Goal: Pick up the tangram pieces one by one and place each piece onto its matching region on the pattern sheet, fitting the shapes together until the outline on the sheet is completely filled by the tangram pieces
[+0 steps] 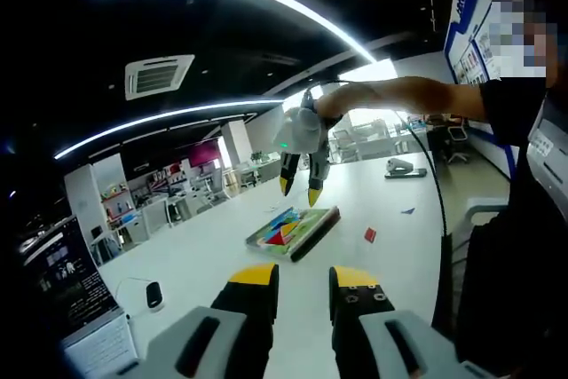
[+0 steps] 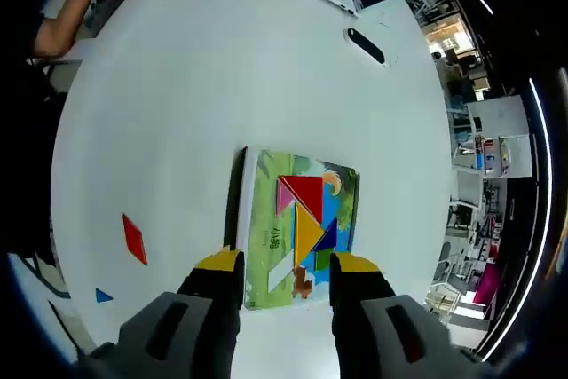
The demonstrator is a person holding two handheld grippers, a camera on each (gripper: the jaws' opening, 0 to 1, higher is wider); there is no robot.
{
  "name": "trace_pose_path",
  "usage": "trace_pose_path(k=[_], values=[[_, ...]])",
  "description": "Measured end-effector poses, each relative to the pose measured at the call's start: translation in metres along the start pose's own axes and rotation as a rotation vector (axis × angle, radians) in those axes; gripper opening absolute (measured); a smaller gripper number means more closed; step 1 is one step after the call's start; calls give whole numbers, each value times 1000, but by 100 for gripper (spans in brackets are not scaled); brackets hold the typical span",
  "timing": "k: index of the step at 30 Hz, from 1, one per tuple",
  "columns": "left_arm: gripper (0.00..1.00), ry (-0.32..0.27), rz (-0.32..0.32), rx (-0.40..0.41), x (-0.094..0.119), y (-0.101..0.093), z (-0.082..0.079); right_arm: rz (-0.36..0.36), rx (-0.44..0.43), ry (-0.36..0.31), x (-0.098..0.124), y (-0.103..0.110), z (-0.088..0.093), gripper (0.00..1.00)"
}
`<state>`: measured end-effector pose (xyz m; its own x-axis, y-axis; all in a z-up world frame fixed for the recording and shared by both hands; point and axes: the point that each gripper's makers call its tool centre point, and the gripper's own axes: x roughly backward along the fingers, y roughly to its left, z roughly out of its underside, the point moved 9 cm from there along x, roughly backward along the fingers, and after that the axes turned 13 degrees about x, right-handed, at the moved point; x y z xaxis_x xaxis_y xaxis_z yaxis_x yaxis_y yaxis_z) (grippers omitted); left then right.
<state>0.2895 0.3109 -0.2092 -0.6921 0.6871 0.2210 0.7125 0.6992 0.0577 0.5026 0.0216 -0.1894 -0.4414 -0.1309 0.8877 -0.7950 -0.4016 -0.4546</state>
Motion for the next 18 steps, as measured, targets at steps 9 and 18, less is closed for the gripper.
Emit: trace_pose_path(k=[9, 18], values=[[25, 3, 2, -1, -1, 1, 0, 5, -55, -39, 13, 19, 28, 38], [25, 8, 1, -1, -2, 2, -2, -52, -83, -28, 7, 44, 56, 36]])
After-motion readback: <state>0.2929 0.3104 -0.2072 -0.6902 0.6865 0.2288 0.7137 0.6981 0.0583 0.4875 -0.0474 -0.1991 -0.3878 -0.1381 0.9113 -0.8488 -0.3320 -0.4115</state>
